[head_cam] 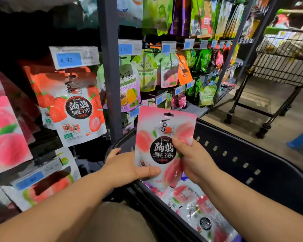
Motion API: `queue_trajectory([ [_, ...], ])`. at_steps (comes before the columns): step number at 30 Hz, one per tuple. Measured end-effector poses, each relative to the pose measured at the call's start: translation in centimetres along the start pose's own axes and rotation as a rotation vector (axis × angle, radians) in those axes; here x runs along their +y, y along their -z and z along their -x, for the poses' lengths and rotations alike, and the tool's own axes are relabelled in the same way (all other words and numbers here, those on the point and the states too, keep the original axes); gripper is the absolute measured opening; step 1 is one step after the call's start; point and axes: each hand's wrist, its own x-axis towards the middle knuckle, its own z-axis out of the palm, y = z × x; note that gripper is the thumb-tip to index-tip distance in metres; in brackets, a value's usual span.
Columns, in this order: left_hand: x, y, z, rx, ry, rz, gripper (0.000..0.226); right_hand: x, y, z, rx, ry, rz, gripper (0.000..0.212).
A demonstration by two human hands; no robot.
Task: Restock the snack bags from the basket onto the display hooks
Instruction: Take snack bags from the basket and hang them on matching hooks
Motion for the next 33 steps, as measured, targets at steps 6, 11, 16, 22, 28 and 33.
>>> queue_trajectory([
  [6,0.6,0.0,-0.4,0.201,0.045,0.390,0.037,-0.7,-0.4,-0.2,-0.011,0.042,0.034,0.031],
  [11,0.9,-0.6,-0.7,0.432,0.055,0.266,0.032,-1.8,2.9,-2.2,-0.020,-0.050,0.319,0.035],
  [16,0.0,-0.7,-0.2,0.628,0.211,0.271,0.042,2.3,8.9,-3.0,0.123,-0.245,0.873,0.027],
  [22,-1.1,-1.5,-0.4,0.637,0.227,0.464,0.031,8.7,10.8,-2.3,-0.108,-0.350,1.425,0.043],
  [28,-1.7,-1.6,-0.4,0.676,0.227,0.531,0.030,11.4,11.8,-2.1,-0.253,-0.302,1.654,0.059],
  [33,-1.8,-1.7,-0.3,0.647,0.228,0.575,0.022,12.2,11.5,-3.2,-0.242,-0.321,1.709,0.062],
])
